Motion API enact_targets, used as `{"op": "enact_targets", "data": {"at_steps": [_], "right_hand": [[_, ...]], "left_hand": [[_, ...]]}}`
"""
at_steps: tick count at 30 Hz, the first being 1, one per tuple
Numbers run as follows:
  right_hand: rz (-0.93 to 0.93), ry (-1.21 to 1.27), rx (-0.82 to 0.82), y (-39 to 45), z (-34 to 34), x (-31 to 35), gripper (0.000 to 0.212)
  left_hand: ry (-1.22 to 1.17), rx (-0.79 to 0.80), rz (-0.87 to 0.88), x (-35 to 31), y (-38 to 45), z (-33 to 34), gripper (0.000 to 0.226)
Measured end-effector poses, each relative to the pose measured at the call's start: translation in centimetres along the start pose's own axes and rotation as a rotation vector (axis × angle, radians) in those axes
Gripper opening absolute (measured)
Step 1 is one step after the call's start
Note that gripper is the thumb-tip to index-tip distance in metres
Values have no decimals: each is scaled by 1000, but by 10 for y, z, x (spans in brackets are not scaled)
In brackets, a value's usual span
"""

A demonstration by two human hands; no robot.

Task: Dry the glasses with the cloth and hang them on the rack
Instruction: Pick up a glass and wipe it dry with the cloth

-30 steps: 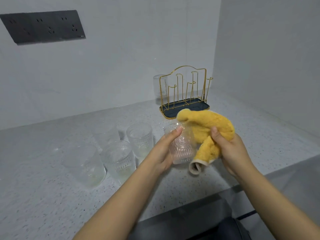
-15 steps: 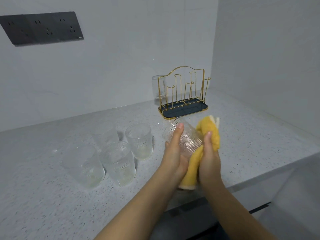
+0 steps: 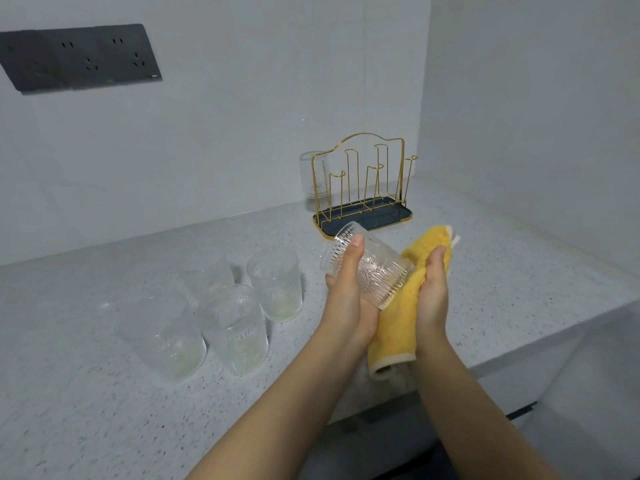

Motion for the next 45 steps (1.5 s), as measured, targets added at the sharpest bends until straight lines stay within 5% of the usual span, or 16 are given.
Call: {"op": "enact_targets", "data": {"at_steps": [8,12,16,20,22,26,30,34,39,45], "right_hand": [[-66,-51,135,-20,8,-21,45],[-50,-76,-21,-5,3,4,66],[19,-68,43,-7,4,-6,60],[40,-132,84,-25,8,-23,78],[1,-204,1,-20,4,-10,89],[-23,-97,-74,-1,-6,9,69],[18,-105,92,-18,1,-18,59],[-13,-211,18,-20,2,-9,82],[0,-245,-106,-1,-15,12,72],[-62,-368,40,-25,1,-13,90]], "left_hand": [[130,-96,106,-9,4,2,70],[98,-54,53,-1,2,-6,85],[118,-81,41,-3,4,-8,99],[249,-155,51,-4,3,-15,78],[207,-130,8,2,1,-17,90],[116,-25,23,3,0,-10,86],[108,-39,71,-5,2,-1,69],[168,-49,70,-3,3,-4,64],[170,20,73,3,-4,-12,90],[203,-63,110,0,0,-16,59]]}}
Point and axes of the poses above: each hand's wrist, its own y-axis towards the middle knuckle, its own z-axis out of the palm, x = y × z, the point moved 5 cm from there along y, towards the middle knuckle, and after that the axes turned 2 degrees about -z, right-handed, at the moved point
